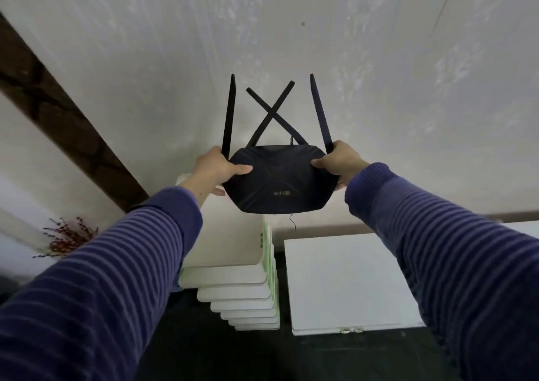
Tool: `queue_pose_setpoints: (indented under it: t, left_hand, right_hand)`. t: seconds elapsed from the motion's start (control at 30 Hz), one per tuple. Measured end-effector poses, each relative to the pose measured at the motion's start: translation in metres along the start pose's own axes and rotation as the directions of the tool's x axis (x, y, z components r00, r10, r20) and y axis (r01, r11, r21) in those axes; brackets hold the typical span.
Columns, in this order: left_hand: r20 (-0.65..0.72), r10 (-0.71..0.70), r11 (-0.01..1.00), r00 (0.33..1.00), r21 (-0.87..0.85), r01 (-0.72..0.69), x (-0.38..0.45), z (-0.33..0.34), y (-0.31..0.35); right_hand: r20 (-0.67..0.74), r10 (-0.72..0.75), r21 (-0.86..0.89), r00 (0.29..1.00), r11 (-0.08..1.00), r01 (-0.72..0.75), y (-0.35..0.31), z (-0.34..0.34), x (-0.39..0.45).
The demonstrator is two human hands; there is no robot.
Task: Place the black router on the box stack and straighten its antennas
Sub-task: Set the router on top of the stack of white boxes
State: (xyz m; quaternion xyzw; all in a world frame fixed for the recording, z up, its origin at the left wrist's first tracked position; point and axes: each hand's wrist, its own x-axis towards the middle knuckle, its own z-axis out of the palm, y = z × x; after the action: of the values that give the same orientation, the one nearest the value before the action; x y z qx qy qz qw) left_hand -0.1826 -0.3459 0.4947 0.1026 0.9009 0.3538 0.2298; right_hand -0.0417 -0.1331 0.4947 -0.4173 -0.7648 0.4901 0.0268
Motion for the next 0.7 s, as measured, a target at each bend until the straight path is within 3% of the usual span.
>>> queue_pose_setpoints:
  t: [0.33, 0.5, 0.7]
  left_hand:
    - [-0.008, -0.183, 0.983, 0.983, 0.022, 0.184, 0.019, -0.07, -0.08]
    - [0.023, -0.16, 0.983, 0.987, 0.09, 0.157, 0.023, -0.084, -0.12]
    - [0.137, -0.123, 0.99, 0.983, 0.092, 0.111, 0.032, -0.092, -0.154]
  right_hand:
    - [0.144, -0.008, -0.023, 0.99, 1.0, 0.011, -0.05, 0.1, -0.004]
    - [0.185, 0.041, -0.078, 0.982, 0.997, -0.026, -0.044, 0.141, -0.018]
    - [0.095, 0.1, -0.107, 0.99, 0.99, -0.09, -0.035, 0.174, -0.035]
